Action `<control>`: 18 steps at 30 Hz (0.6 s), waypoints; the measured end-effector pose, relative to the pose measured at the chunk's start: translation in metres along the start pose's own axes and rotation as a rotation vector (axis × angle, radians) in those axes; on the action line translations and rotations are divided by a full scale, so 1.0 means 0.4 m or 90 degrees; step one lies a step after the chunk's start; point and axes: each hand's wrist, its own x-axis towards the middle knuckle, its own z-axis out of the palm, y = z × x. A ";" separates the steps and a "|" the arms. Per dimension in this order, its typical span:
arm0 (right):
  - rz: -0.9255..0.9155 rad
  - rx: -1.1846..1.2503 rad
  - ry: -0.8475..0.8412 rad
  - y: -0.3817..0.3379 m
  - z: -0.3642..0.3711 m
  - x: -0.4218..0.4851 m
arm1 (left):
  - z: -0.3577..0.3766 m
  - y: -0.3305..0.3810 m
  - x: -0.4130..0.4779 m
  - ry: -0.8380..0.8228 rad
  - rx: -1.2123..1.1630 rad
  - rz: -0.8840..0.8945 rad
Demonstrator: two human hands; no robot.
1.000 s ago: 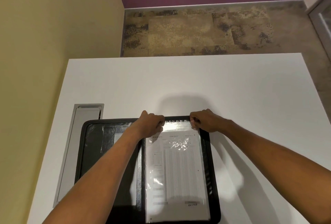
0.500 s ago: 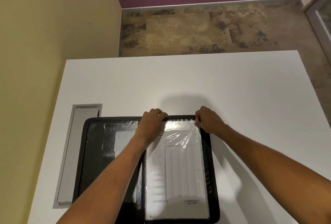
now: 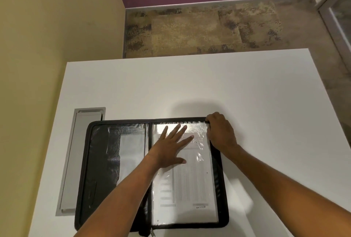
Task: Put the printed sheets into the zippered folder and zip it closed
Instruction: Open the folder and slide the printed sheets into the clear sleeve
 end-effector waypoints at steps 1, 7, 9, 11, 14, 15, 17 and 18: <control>-0.005 -0.008 0.024 -0.016 0.009 -0.036 | 0.006 0.006 0.003 0.007 0.005 -0.004; -0.071 -0.010 -0.001 -0.109 0.148 -0.364 | -0.008 0.009 -0.002 0.038 0.038 -0.014; -0.093 -0.077 -0.060 -0.116 0.191 -0.445 | -0.031 -0.005 -0.029 0.063 0.054 -0.060; -0.069 -0.104 -0.088 -0.113 0.207 -0.489 | -0.041 -0.044 -0.080 0.116 -0.020 -0.149; -0.036 -0.109 -0.091 -0.100 0.210 -0.519 | -0.014 -0.139 -0.202 0.211 -0.116 -0.332; -0.030 -0.100 -0.092 -0.092 0.209 -0.523 | 0.003 -0.172 -0.246 0.218 -0.123 -0.403; -0.011 -0.086 -0.097 -0.078 0.206 -0.525 | 0.030 -0.217 -0.326 0.199 -0.180 -0.549; -0.004 -0.085 -0.098 -0.072 0.204 -0.524 | 0.039 -0.230 -0.358 0.191 -0.222 -0.613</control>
